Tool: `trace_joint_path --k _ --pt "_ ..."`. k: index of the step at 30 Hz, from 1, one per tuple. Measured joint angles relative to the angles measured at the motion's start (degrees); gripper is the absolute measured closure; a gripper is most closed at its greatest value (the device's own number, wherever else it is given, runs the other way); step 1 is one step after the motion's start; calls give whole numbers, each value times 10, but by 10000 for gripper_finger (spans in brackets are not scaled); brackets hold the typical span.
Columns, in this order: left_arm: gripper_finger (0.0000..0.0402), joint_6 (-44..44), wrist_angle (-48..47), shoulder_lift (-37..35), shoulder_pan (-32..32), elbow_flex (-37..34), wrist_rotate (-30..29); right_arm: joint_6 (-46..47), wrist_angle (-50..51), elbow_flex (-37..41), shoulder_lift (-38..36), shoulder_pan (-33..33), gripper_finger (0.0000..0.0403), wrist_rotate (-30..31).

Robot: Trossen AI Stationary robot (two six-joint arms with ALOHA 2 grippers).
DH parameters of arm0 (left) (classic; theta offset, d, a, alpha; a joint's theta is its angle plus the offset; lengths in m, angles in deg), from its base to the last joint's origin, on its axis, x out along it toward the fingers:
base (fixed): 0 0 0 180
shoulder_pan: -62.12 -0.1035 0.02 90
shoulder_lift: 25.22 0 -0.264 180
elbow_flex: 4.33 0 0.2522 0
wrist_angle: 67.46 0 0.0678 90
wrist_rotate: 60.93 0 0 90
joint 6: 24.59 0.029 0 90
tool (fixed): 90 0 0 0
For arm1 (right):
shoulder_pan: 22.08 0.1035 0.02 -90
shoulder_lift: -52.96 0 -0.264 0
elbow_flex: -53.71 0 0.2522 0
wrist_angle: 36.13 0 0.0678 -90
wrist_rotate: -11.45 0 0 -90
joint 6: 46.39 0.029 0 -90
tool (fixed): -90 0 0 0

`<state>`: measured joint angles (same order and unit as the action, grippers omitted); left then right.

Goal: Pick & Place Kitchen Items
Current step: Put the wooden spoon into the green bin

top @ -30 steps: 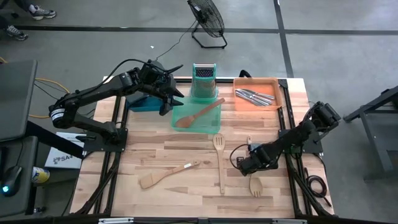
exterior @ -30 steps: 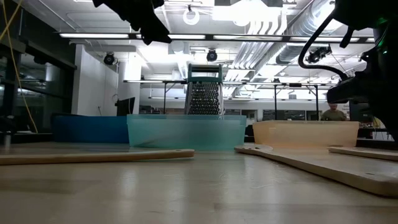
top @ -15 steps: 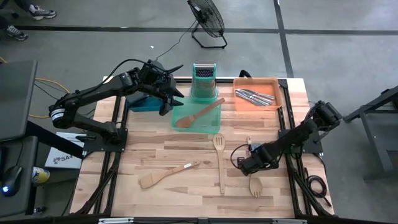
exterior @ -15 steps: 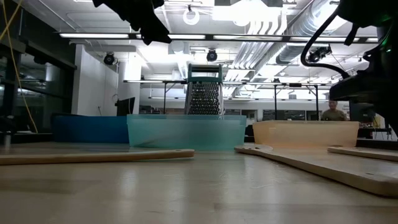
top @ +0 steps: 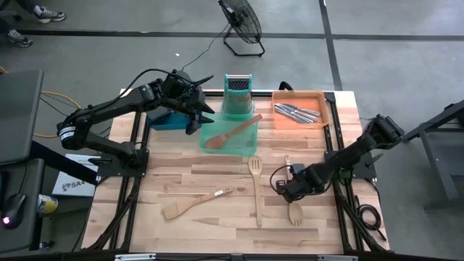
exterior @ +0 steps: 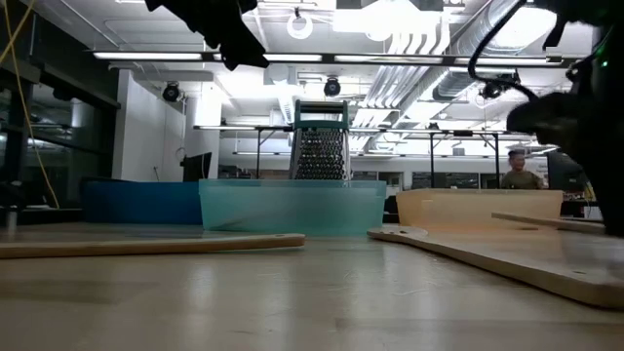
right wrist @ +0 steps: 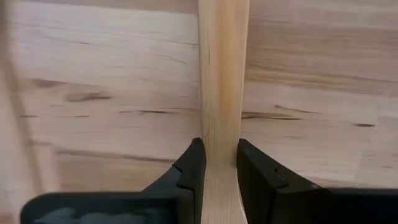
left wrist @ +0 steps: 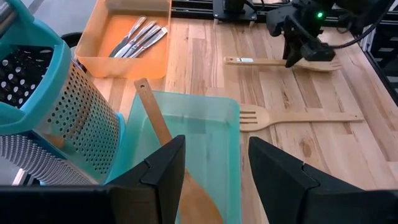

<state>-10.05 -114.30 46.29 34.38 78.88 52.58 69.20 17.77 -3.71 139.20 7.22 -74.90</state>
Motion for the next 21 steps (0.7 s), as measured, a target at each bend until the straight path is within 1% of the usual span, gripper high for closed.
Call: trace_joint_path --k 4,10,16,19,21 --pt "229 0 0 0 0 0 0 -2 2 -1 -34 0 340 50" --pt "229 -13 11 0 0 0 0 -34 3 -2 -98 -5 340 177" --pt "229 -66 74 0 0 0 0 -162 -3 -2 -161 -30 340 299" --pt "229 -106 120 8 0 0 -1 -251 -17 -2 -183 -55 340 347" --pt "229 -126 143 14 0 0 -1 -312 -34 -2 -195 -75 340 368"
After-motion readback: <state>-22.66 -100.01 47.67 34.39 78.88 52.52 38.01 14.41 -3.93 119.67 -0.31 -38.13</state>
